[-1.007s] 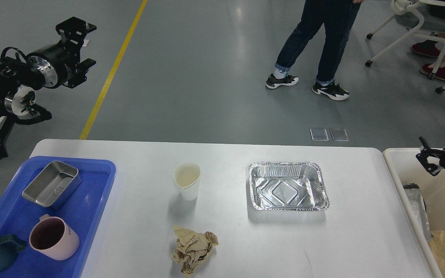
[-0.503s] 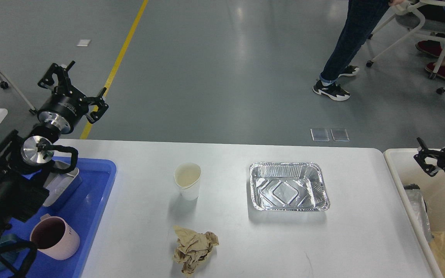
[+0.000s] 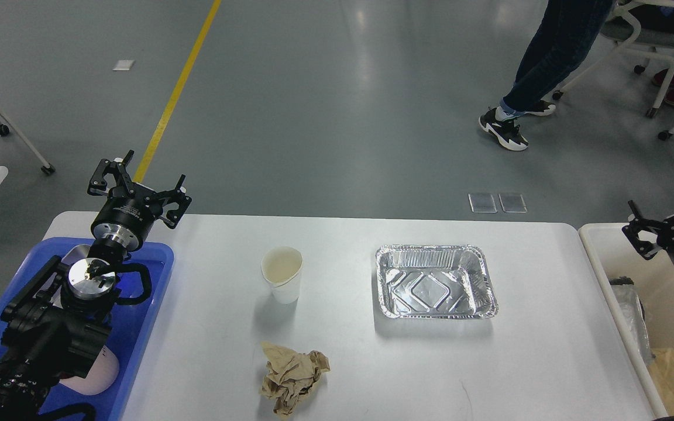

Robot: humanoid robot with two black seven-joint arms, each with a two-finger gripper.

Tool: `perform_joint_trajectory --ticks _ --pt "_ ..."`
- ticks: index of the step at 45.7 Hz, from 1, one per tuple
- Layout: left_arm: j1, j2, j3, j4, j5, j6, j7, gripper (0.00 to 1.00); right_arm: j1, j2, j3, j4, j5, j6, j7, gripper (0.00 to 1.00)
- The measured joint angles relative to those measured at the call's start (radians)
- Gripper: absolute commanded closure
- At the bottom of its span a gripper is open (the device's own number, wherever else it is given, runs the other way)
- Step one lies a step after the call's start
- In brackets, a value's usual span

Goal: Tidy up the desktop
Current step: 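Raise the left gripper and bring it back over the bin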

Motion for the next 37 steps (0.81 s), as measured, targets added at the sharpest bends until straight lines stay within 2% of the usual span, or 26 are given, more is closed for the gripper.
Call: perform_joint_trajectory --ticks 24,37 --pt "0.020 0.019 0.026 0.033 0.036 0.057 -0.002 0.03 0.028 0.027 0.024 0.002 0.053 0.013 0.005 0.00" --pt "0.088 0.045 0.015 0.034 0.034 0.057 -0.013 0.03 0.066 0.127 0.020 0.023 0.052 0.061 0.001 0.00"
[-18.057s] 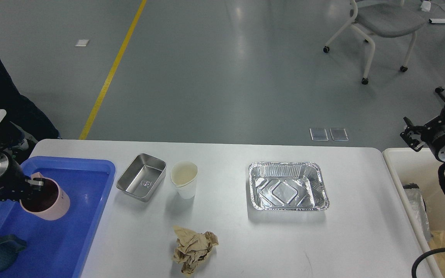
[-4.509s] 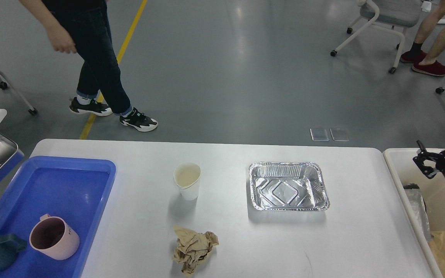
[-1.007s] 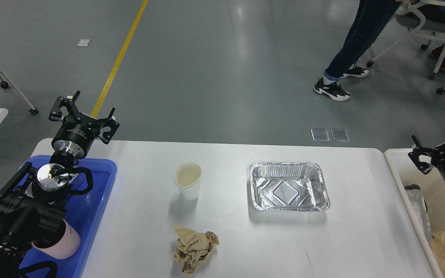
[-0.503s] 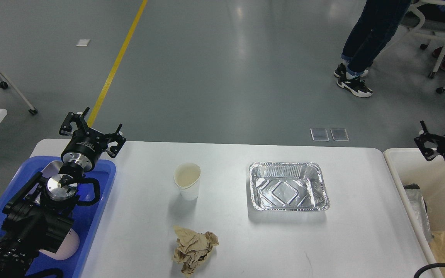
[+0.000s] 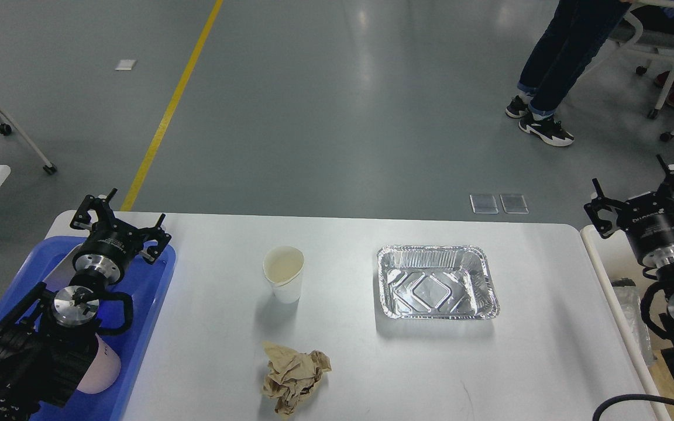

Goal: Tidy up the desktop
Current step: 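Raise the left gripper and bring it back over the bin, then move the right gripper toward the foil tray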

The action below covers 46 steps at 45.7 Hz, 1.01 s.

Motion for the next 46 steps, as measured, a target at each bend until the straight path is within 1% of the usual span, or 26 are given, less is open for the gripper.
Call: perform_joint_trajectory --ticks 3,8,14,22,25,27,34,41,46 --pt "0.013 0.001 -0.005 -0.001 -0.001 -0.001 -0.020 0.03 0.024 0.011 0.001 0.002 0.000 0.022 0.000 0.00" --pt "0.031 0.002 -0.008 -0.001 -0.002 -0.004 -0.050 0.03 0.048 0.034 0.005 0.003 0.002 0.096 0.002 0.00" --pt "0.039 -0.002 -0.009 -0.001 -0.003 -0.006 -0.059 0.03 0.051 0.065 0.007 0.002 0.003 0.174 0.003 0.00" --pt "0.025 -0.012 -0.013 -0.002 -0.004 -0.006 -0.062 0.03 0.049 0.104 0.003 -0.002 0.003 0.183 -0.003 0.00" --pt "0.024 -0.014 -0.019 -0.002 -0.004 -0.006 -0.068 0.03 0.052 0.114 0.000 -0.007 0.000 0.160 -0.008 0.00" --pt "0.023 -0.015 -0.020 -0.002 -0.004 -0.006 -0.072 0.03 0.058 0.118 -0.002 -0.010 -0.005 0.126 -0.009 0.00" --pt "0.019 -0.017 -0.022 -0.002 -0.004 -0.005 -0.078 0.03 0.094 0.121 -0.002 -0.016 -0.010 -0.041 -0.009 0.00" --pt "0.013 -0.016 -0.023 -0.002 -0.008 -0.005 -0.079 0.03 0.104 0.132 -0.002 0.001 -0.011 -0.116 -0.009 0.00" --pt "0.016 -0.018 -0.026 -0.002 -0.010 -0.005 -0.081 0.03 0.102 0.150 0.000 0.063 -0.011 -0.176 -0.007 0.00"
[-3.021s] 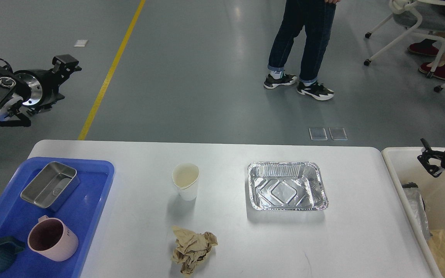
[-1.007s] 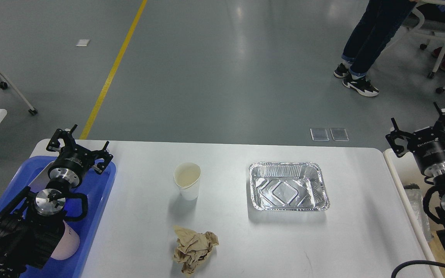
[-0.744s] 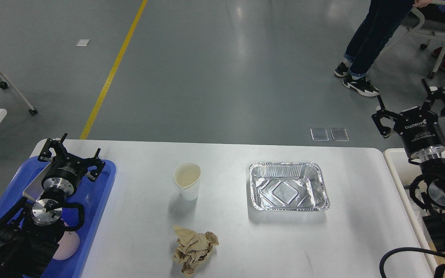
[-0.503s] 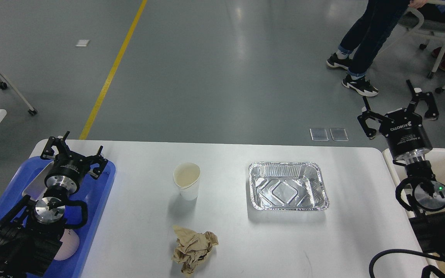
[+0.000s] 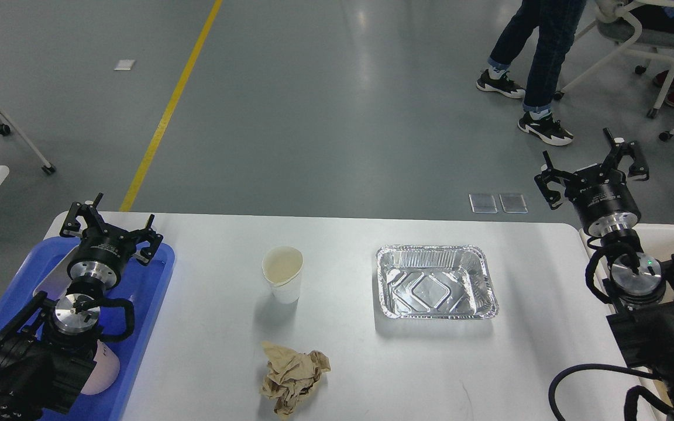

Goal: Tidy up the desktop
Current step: 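Move the right gripper toward the foil tray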

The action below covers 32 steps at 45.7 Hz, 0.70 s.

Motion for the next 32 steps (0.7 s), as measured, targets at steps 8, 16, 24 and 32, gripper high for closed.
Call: perform_joint_trajectory --ticks 8,16,24,32 --pt "0.008 0.003 -0.004 0.000 -0.001 -0.004 0.008 0.03 -0.014 -0.004 -0.010 0.094 -0.023 -0.024 0.004 0.00" --pt "0.008 0.016 0.001 0.001 -0.001 -0.003 0.032 0.03 -0.015 -0.096 -0.178 0.128 -0.159 -0.021 -0.001 0.00" --pt "0.007 0.021 0.008 0.002 0.001 0.006 0.081 0.03 -0.026 -0.257 -0.462 0.228 -0.241 -0.011 -0.001 0.00" --pt "0.007 0.026 0.011 0.003 0.009 0.007 0.091 0.03 -0.054 -0.449 -0.696 0.379 -0.319 0.027 -0.002 0.00"
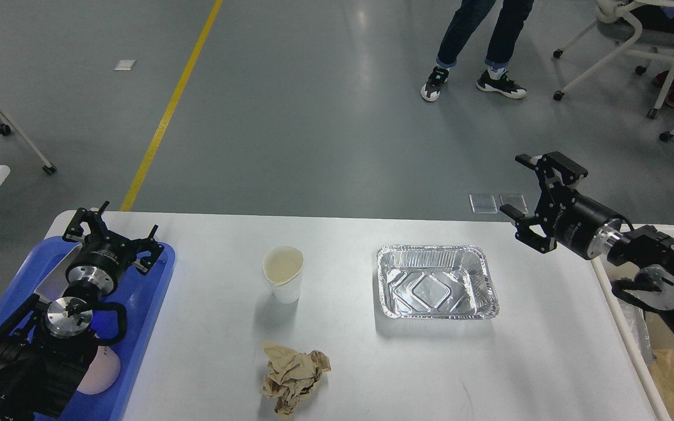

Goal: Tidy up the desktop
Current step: 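Move the right gripper toward the foil tray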

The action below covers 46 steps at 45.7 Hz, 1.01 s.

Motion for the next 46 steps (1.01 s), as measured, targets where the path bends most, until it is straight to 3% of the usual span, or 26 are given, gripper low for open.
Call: perform_joint_trajectory --ticks 7,22,36,46 --pt "0.000 0.004 0.000 0.001 0.000 0.000 0.007 0.03 -0.017 -0.195 -0.118 0.132 -0.128 0.045 0.001 0.00" --pt "-0.008 0.012 -0.001 0.012 -0.010 -0.002 0.012 0.03 -0.105 -0.621 -0.134 0.390 -0.288 0.129 0.011 0.00" --pt "-0.002 0.012 -0.001 0.014 -0.010 -0.001 0.010 0.03 -0.104 -0.938 -0.125 0.487 -0.391 0.153 0.013 0.00" --pt "-0.005 0.007 0.002 0.030 -0.004 -0.001 0.011 0.03 -0.094 -1.094 -0.124 0.507 -0.410 0.153 0.015 0.00"
